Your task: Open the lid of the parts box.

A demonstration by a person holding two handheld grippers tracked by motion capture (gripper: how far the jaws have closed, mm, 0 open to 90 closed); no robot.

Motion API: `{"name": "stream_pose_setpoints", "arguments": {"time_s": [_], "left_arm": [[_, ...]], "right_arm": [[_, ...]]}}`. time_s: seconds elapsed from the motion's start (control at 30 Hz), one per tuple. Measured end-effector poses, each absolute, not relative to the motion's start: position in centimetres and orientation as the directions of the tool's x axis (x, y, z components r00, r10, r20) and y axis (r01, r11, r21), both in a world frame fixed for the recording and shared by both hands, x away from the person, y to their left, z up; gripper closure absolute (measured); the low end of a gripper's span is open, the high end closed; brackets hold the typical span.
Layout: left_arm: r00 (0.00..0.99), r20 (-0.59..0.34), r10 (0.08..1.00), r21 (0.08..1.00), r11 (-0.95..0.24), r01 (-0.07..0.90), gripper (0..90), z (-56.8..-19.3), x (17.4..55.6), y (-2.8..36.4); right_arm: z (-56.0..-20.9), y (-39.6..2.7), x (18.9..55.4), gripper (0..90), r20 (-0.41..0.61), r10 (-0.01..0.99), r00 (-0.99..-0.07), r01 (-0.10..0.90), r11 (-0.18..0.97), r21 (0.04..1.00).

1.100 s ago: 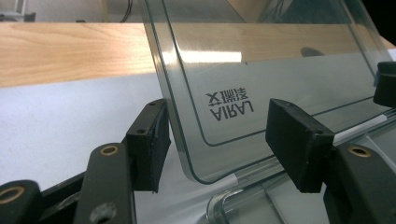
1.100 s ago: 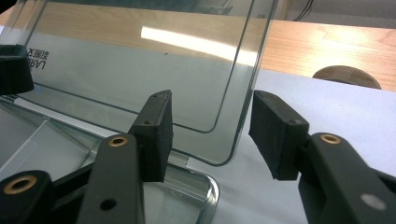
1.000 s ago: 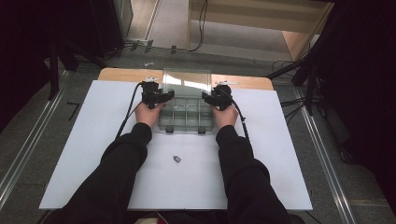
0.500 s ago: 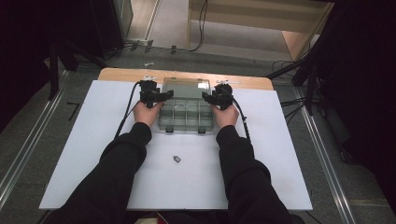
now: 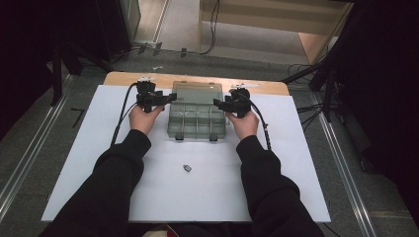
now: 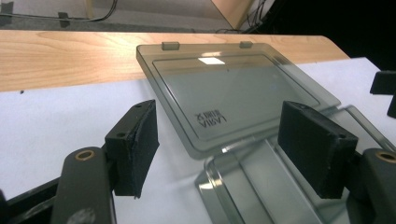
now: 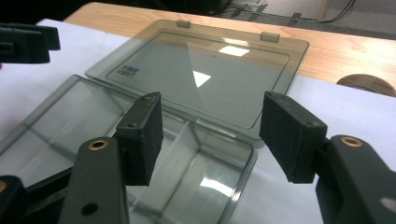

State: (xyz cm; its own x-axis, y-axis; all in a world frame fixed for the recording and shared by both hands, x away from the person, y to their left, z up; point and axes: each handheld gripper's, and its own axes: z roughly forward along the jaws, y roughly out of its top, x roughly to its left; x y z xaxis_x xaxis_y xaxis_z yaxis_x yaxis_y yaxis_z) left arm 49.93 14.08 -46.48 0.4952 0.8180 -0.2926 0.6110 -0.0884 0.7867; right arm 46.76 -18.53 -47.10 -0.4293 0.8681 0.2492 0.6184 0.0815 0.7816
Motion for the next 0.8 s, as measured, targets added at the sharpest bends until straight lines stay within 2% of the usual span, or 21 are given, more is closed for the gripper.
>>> {"name": "stream_pose_setpoints", "arguments": {"time_s": [0.3, 0.8], "left_arm": [[0.556, -0.278, 0.783, 0.792, -0.141, 0.594, 29.6, -45.9, 47.6, 14.7], [0.630, -0.287, 0.721, 0.785, -0.200, 0.586, 29.6, -45.6, 44.5, 14.4]], "right_arm": [[-46.7, -18.8, 44.1, 37.9, 0.302, 0.825, -0.478, 0.619, 0.072, 0.782], [-47.4, -18.2, 40.9, 36.6, 0.276, 0.795, -0.540, 0.608, 0.143, 0.781]]}}
